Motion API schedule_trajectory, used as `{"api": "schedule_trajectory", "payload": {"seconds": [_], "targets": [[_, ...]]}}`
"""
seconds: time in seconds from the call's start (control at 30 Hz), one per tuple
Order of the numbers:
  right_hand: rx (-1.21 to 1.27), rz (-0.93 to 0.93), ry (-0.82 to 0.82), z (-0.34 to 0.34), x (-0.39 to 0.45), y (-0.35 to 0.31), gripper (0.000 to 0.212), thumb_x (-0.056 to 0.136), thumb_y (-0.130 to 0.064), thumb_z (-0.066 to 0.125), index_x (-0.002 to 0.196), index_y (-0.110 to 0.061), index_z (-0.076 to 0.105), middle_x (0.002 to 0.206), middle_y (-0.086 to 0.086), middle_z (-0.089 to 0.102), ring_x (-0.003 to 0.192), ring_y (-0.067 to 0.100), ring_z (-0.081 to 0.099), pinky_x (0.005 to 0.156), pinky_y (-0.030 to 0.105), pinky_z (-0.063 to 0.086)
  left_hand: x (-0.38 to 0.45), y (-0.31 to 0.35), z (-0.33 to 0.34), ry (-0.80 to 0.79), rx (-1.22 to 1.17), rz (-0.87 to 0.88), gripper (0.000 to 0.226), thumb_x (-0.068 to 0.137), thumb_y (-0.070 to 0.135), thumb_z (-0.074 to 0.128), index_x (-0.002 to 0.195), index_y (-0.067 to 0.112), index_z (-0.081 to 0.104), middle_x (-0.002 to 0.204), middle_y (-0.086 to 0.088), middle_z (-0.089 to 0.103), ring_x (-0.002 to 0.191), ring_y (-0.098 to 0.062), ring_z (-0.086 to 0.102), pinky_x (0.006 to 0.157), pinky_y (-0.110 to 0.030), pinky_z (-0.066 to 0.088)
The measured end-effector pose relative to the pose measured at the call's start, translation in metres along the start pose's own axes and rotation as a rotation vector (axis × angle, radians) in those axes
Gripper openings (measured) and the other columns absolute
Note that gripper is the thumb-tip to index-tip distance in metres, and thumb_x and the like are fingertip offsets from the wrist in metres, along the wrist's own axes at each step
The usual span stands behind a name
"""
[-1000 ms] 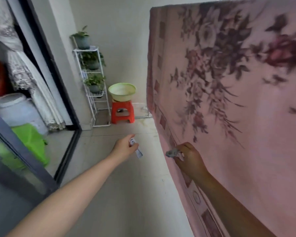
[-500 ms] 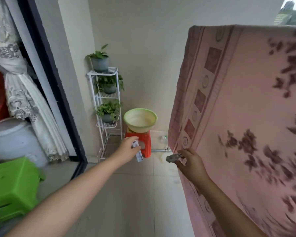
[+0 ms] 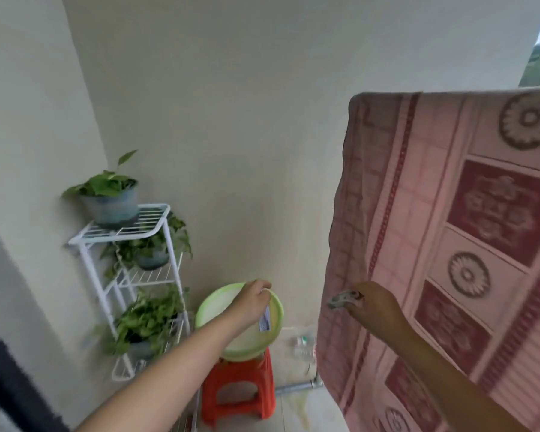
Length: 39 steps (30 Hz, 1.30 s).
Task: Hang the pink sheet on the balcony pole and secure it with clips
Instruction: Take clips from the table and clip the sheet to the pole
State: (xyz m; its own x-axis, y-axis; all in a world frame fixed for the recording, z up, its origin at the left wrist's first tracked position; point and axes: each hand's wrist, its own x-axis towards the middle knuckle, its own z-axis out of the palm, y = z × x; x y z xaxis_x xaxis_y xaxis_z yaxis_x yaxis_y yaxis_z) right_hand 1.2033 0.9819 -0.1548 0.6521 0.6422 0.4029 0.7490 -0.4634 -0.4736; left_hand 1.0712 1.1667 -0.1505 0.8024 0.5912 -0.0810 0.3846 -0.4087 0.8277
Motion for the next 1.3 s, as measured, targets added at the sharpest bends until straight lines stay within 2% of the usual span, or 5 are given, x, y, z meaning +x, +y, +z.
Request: {"api": "schedule_trajectory", "payload": {"seconds": [0.47,0.63,0.9,1.17,1.3], "targets": [[-0.203,0.286,0.12,0.069,0.302,0.064,0.021,0.085,-0.013,0.036,0.073,-0.006,0.051,0.071,0.005,0.048,0.075,0.031,0.055,0.061,0.034,0.039,0.395,0.059,-0.015,-0.382,-0.238,0.192,0.016,0.085,0.018,0.048,0.075,0.015,0.06,0.068,0.003,0.049,0.06,-0.011,0.045,0.056,-0.021,0.039],[-0.665,0.538,-0.228,0.081,0.378,0.068,0.06,0.087,-0.029,0.032,0.14,-0.03,0.004,0.116,0.009,0.055,0.089,0.023,0.056,0.067,0.03,0.042,0.478,0.095,0.022,-0.509,-0.185,0.414,0.018,0.089,0.015,0.049,0.087,0.012,0.066,0.077,-0.006,0.058,0.064,-0.017,0.05,0.06,-0.026,0.042],[-0.805,0.363,-0.055,0.048,0.354,0.084,0.041,0.073,-0.033,0.026,0.094,-0.013,0.056,0.086,0.005,0.059,0.073,0.028,0.062,0.055,0.031,0.036,0.513,0.142,0.086,-0.789,-0.317,0.59,0.027,0.089,0.015,0.054,0.111,0.002,0.062,0.075,0.004,0.058,0.055,0.002,0.05,0.059,-0.012,0.041],[-0.744,0.5,-0.077,0.032,0.335,0.081,0.026,0.071,-0.03,0.038,0.094,-0.021,0.049,0.084,-0.006,0.057,0.061,0.008,0.048,0.046,0.014,0.023,0.545,0.2,0.089,-1.397,-0.34,0.595,0.027,0.094,0.028,0.043,0.077,0.017,0.062,0.055,0.012,0.059,0.043,0.0,0.051,0.049,-0.02,0.039],[-0.709,0.506,-0.094,0.026,0.319,0.077,0.049,0.066,-0.036,0.033,0.11,-0.026,0.053,0.086,-0.015,0.055,0.058,-0.006,0.028,0.046,0.004,0.019,0.549,0.227,0.087,-1.501,-0.427,0.683,0.024,0.087,0.023,0.051,0.109,0.019,0.055,0.068,0.022,0.068,0.052,0.005,0.056,0.047,-0.01,0.043]]}}
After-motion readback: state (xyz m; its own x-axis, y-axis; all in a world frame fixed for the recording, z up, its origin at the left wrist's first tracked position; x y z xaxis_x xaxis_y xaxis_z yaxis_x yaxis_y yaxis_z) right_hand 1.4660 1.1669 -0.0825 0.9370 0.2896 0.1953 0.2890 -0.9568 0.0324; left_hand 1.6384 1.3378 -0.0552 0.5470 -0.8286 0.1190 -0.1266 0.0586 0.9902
